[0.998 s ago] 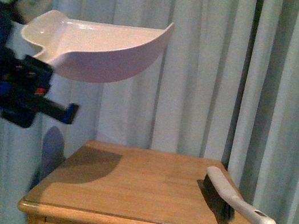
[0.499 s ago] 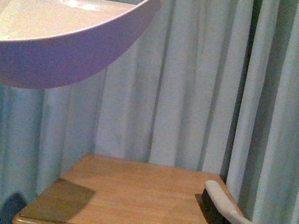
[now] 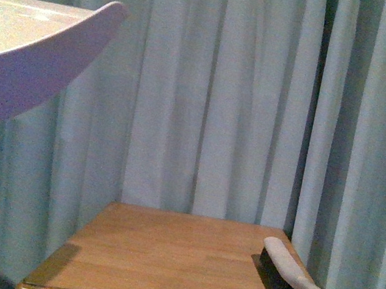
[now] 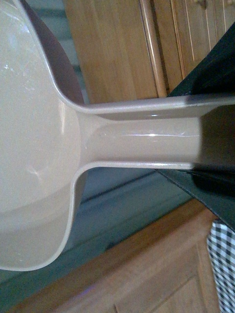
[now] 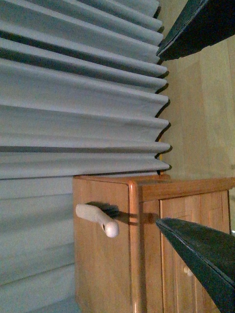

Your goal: Clean up trash

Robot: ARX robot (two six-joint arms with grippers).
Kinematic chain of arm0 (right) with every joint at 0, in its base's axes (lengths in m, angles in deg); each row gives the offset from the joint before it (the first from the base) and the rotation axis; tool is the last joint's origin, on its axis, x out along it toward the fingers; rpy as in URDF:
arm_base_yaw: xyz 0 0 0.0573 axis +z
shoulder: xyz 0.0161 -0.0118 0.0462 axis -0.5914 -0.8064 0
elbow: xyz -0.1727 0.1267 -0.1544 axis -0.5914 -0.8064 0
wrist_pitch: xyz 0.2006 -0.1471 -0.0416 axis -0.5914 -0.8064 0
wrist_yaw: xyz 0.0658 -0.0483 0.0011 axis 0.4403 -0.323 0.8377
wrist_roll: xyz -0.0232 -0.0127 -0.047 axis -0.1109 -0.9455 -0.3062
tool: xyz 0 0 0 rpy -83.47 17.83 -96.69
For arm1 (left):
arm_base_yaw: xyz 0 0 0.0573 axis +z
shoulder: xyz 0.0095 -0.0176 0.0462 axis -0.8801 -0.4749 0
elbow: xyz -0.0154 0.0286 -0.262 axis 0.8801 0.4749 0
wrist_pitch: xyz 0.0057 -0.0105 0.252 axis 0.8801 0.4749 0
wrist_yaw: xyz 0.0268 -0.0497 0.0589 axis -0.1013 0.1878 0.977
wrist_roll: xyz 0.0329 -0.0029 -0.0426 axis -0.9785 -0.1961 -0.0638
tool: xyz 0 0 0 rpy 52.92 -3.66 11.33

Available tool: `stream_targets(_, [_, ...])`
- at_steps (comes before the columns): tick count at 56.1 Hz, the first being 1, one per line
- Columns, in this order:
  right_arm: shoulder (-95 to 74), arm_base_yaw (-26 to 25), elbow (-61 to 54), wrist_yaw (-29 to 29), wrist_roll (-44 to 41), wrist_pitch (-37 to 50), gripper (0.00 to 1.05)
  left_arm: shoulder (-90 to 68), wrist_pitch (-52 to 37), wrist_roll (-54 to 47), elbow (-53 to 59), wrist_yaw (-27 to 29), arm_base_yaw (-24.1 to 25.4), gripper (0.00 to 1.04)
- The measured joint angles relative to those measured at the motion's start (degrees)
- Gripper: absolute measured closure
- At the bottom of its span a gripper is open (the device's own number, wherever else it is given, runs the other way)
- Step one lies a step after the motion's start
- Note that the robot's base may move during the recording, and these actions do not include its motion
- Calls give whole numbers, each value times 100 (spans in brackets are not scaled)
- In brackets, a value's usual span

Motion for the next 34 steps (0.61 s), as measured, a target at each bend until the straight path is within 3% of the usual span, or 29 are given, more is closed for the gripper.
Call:
stream_targets(10, [0, 0, 0, 0, 0, 0, 7, -411, -367, 138, 129, -323, 839, 77])
stream_targets(31, [-4, 7, -2, -50, -24, 7, 7, -514, -498, 144, 243, -557, 1008, 77])
stream_targets(34, [-435, 702, -17, -2092, -791, 988, 7, -511, -498, 144, 243, -549, 1008, 77])
